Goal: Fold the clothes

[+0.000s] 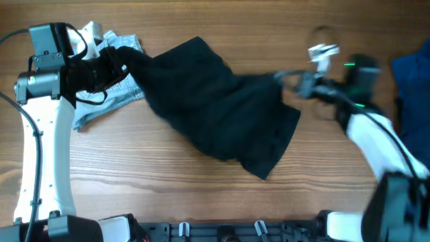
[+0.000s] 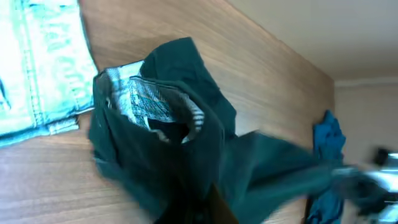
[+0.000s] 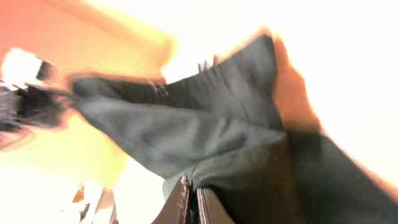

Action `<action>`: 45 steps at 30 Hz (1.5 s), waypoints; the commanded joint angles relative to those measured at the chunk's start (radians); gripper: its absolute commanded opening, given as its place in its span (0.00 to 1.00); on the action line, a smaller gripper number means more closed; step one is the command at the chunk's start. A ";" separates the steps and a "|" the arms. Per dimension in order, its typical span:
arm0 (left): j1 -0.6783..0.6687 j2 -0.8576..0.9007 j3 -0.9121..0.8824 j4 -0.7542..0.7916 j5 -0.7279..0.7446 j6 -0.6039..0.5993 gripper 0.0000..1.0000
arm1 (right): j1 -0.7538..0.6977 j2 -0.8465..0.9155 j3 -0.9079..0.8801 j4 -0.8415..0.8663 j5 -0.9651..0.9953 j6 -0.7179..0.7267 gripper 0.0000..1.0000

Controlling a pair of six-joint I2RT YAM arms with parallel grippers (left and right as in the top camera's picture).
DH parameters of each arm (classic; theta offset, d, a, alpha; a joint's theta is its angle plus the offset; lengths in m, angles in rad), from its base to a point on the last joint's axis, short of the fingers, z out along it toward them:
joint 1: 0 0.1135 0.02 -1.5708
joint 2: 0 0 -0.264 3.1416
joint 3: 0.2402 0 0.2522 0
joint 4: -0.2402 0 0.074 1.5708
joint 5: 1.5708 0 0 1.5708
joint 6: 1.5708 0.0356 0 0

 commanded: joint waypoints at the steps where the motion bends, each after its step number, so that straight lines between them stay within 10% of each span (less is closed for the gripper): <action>1: -0.003 -0.114 0.023 0.028 0.062 0.121 0.04 | -0.207 -0.236 0.036 0.227 -0.158 0.356 0.04; 6: -0.003 -0.281 0.090 0.114 0.058 0.124 0.04 | -0.511 -0.352 0.154 0.866 -0.181 0.993 0.04; 9: -0.003 -0.378 0.136 0.124 0.059 0.124 0.04 | -0.554 -0.336 0.283 0.888 -0.242 1.123 0.04; 18: -0.003 -0.534 0.159 0.080 0.058 0.125 0.04 | -0.524 -0.251 0.510 0.615 -0.472 1.102 0.04; 27: -0.003 -0.493 0.159 0.156 0.058 0.093 0.04 | -0.139 -0.025 0.489 0.559 -0.483 1.041 0.04; 33: -0.003 -0.484 0.159 0.187 0.058 0.041 0.04 | 0.011 0.045 0.491 0.428 0.140 1.102 0.04; 37: -0.003 -0.484 0.159 0.188 0.058 0.034 0.04 | 0.023 0.043 0.504 0.195 0.335 0.830 0.04; 41: -0.003 -0.484 0.159 0.211 0.058 0.019 0.04 | 0.056 0.055 0.502 -0.550 0.630 0.264 0.04; 45: -0.003 -0.484 0.159 0.279 0.057 -0.016 0.04 | 0.095 0.066 0.496 -0.791 0.546 -0.228 0.17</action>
